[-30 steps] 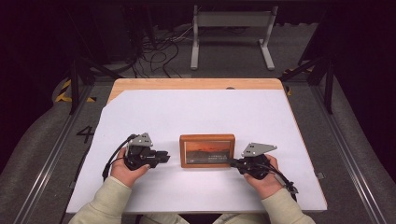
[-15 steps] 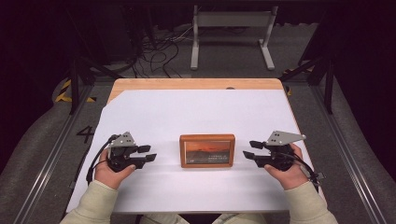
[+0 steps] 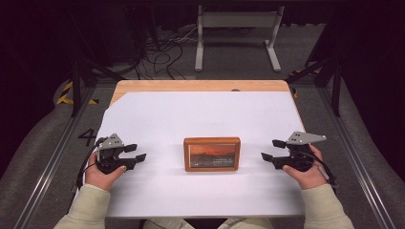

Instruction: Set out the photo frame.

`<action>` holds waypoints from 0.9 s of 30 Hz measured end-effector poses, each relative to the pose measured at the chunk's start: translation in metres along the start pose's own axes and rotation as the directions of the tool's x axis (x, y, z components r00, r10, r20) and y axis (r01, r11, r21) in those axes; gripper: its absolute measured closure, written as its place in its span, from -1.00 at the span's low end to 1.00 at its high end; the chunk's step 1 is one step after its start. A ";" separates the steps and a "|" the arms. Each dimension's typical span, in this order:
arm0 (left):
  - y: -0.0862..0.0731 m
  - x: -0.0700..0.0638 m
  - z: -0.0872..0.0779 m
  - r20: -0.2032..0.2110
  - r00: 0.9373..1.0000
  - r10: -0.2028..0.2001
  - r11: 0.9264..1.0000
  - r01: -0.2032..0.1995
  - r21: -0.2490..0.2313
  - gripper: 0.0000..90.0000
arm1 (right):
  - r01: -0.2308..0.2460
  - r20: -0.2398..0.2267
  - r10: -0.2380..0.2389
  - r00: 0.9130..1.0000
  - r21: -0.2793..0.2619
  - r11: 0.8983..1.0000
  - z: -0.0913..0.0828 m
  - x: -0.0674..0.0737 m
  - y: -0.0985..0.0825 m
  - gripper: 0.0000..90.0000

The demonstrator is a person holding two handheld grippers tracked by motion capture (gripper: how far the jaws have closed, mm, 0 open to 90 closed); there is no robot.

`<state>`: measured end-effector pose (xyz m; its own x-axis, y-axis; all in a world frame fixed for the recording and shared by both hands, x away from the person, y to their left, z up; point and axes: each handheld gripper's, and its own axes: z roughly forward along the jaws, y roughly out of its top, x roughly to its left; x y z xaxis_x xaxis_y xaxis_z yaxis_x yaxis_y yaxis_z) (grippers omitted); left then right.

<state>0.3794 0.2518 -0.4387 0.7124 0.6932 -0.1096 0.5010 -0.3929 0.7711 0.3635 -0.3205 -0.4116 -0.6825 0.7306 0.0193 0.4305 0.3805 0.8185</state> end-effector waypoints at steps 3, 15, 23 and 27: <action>-0.003 0.004 0.001 -0.002 1.000 -0.011 1.000 0.011 0.008 -0.12 | -0.019 0.008 0.019 1.000 -0.011 1.000 -0.001 -0.009 -0.007 -0.37; -0.014 0.011 0.012 -0.007 1.000 -0.015 0.999 0.015 0.050 -0.15 | -0.065 0.031 0.065 0.997 0.021 0.998 0.010 -0.026 -0.027 -0.47; -0.013 0.010 0.014 -0.011 1.000 -0.028 0.997 0.028 0.065 -0.16 | -0.077 0.044 0.075 0.996 0.050 0.996 0.017 -0.027 -0.031 -0.50; -0.013 0.010 0.014 -0.006 1.000 -0.031 0.998 0.031 0.060 -0.17 | -0.082 0.050 0.079 0.996 0.051 0.995 0.017 -0.026 -0.031 -0.50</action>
